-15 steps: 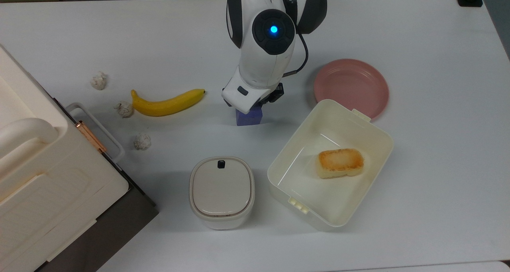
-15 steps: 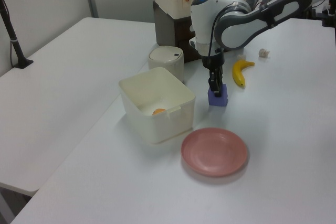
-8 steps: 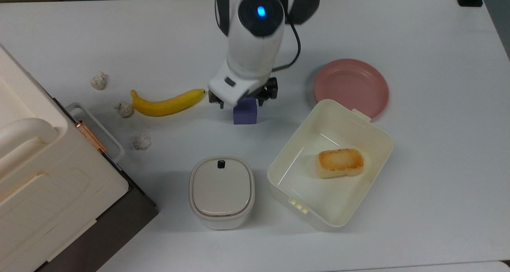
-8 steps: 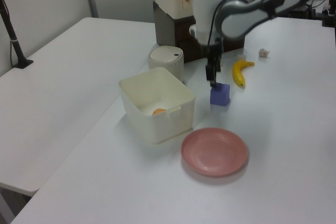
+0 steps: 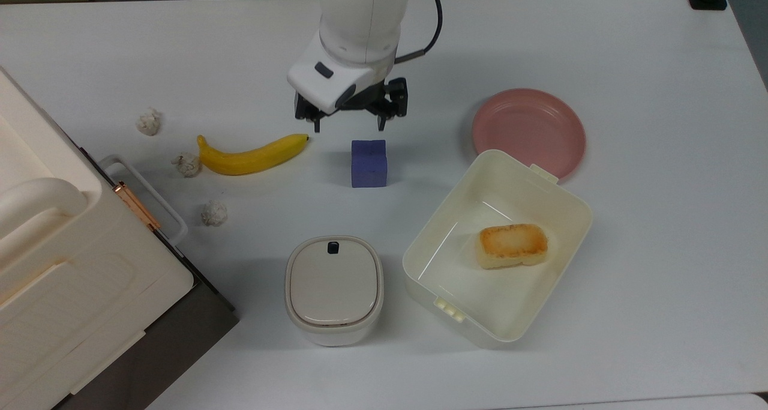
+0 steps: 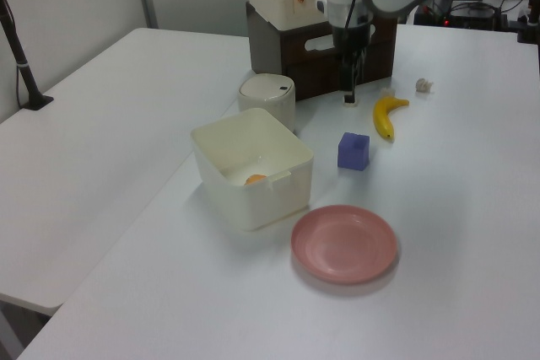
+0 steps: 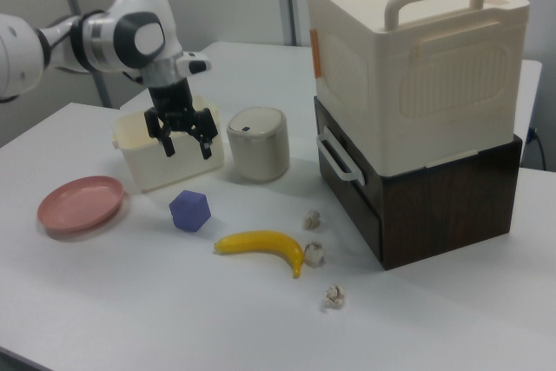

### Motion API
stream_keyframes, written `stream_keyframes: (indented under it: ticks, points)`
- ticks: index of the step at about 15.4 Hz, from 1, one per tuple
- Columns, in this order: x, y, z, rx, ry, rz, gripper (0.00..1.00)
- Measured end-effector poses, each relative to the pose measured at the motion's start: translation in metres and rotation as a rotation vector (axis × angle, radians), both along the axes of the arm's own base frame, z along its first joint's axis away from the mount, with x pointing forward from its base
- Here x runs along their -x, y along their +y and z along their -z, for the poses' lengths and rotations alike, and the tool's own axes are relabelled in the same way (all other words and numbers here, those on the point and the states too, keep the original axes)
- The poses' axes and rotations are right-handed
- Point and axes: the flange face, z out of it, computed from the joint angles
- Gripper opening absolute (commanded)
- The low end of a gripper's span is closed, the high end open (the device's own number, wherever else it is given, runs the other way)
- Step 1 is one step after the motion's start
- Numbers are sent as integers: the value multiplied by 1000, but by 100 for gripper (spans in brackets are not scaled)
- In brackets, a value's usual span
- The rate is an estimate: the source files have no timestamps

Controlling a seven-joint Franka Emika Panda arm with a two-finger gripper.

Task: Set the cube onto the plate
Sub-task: 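Open the gripper to release the cube on the table and lift, then lower the gripper onto the purple cube and close it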

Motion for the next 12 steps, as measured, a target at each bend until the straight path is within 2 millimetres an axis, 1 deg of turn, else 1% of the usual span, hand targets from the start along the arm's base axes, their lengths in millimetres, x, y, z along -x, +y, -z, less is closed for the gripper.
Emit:
stream_keyframes:
  ticks: [1, 4, 5, 6, 7, 8, 10, 12]
  points:
    - [6, -1, -15, 1, 5, 3, 100]
    - [38, -3, -78, -9, 6, 15, 100]
    - [48, -4, -94, -12, 4, 17, 100]
    - [55, -4, -104, -13, -2, 17, 100]
    - [58, -4, -107, -14, -4, 16, 100]
    - [58, -4, -103, -13, 4, 16, 100]
    - [53, -3, -84, -12, 18, 14, 100]
    - [43, -2, -58, -12, 21, 7, 100]
